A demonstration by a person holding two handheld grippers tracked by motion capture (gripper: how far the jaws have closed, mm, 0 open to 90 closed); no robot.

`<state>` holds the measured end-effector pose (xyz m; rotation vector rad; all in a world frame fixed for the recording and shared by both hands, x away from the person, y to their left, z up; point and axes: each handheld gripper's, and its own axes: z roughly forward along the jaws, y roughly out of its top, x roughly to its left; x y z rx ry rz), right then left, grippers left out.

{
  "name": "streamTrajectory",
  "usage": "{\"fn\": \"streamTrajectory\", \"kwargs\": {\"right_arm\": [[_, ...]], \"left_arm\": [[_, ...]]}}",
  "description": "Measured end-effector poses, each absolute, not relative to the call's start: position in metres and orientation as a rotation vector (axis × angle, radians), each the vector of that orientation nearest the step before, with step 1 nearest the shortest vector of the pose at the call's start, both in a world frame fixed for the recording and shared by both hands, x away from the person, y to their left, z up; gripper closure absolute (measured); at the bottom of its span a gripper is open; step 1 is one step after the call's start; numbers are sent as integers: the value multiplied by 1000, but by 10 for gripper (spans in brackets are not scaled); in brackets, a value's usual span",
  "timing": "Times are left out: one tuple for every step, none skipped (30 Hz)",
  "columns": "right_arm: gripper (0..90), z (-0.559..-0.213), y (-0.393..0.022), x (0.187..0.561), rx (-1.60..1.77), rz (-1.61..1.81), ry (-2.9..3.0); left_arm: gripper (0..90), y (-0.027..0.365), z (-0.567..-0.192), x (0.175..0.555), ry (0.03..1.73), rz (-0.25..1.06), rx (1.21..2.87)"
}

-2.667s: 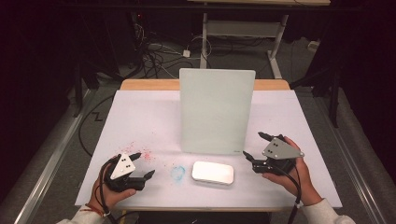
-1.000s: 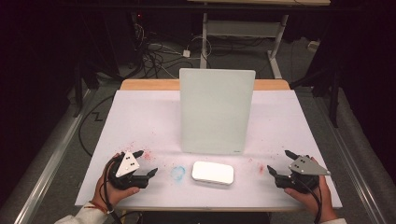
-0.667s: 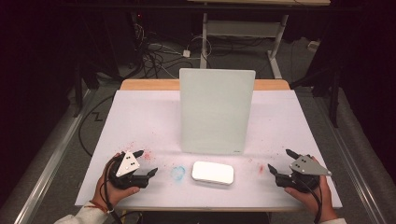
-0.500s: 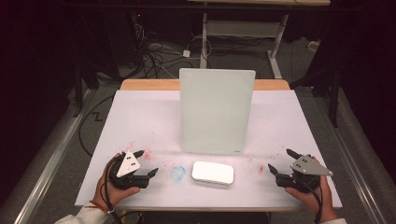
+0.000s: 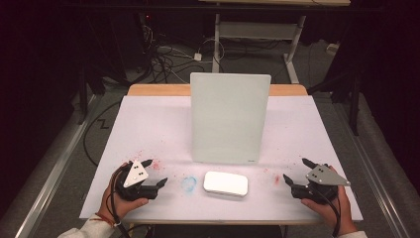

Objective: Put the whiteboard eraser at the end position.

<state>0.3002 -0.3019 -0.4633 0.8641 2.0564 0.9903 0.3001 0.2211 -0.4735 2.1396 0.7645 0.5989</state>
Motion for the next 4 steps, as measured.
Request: {"fn": "streamTrajectory", "kwargs": {"right_arm": [[197, -464, -302, 300, 858, 990, 2059], [197, -464, -302, 300, 858, 986, 2058], [197, -464, -303, 301, 852, 984, 2059], [197, -464, -303, 301, 856, 989, 2058]], "left_arm": [[208, 221, -474, 300, 765, 600, 2140], [209, 220, -474, 301, 765, 601, 2142], [208, 220, -474, 301, 766, 599, 2142], [209, 220, -474, 302, 766, 597, 2145]]}}
